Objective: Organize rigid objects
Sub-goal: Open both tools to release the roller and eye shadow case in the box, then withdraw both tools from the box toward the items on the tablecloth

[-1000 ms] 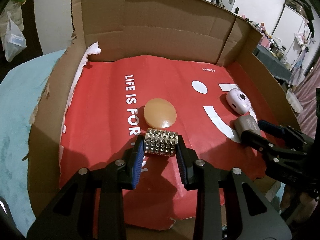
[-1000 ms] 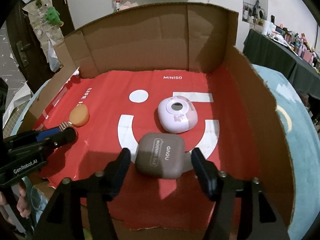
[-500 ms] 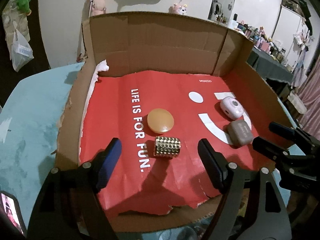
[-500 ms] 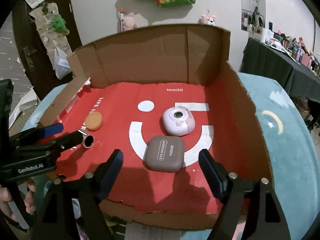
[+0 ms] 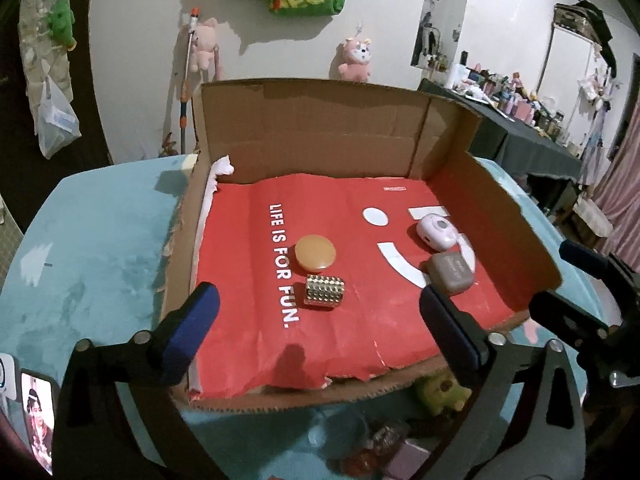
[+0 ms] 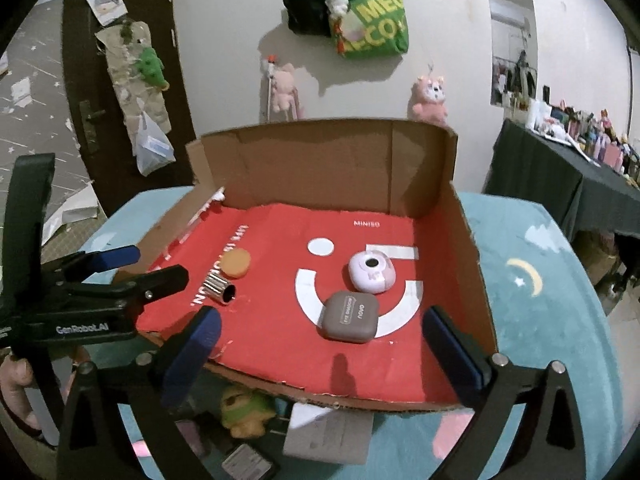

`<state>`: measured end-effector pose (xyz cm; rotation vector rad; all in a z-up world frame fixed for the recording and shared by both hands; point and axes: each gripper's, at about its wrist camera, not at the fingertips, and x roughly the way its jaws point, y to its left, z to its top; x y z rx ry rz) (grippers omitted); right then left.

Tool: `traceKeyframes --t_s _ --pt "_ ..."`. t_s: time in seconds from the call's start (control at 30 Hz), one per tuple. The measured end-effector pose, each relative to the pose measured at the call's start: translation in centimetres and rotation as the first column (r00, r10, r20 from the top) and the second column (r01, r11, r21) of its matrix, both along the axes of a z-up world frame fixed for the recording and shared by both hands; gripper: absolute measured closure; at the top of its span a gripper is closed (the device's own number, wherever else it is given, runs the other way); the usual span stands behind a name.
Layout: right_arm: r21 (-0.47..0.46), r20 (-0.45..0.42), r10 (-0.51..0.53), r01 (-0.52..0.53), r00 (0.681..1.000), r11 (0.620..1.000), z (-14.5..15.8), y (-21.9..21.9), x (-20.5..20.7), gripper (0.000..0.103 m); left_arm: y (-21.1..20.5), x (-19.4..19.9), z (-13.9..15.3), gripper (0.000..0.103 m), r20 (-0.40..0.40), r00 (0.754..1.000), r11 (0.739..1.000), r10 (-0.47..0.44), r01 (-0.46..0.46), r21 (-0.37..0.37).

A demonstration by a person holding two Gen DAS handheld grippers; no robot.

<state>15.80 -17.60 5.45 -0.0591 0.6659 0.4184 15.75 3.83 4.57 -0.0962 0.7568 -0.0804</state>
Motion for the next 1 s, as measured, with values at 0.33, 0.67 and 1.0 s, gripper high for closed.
traceKeyframes --t_s 0.33,0.67,1.0 --pt "0.03 0.083 0.026 -0.029 0.996 0.999 2.3 0.1 -3.7 0.0 -0.5 -4.3 2.6 0.0 0.073 0.997 1.0 -0.027 0.026 0.01" --pt "0.041 0.117 0.043 -0.048 0.992 0.998 3.4 0.1 -6.6 0.0 -0.8 -6.9 3.2 0.0 0.079 0.997 0.999 -0.024 0.022 0.032" --pt "0.062 0.112 0.04 -0.047 0.993 0.997 3.0 -0.6 -8.3 0.0 -1.0 -9.2 3.0 0.0 0.083 0.996 0.999 -0.025 0.022 0.037"
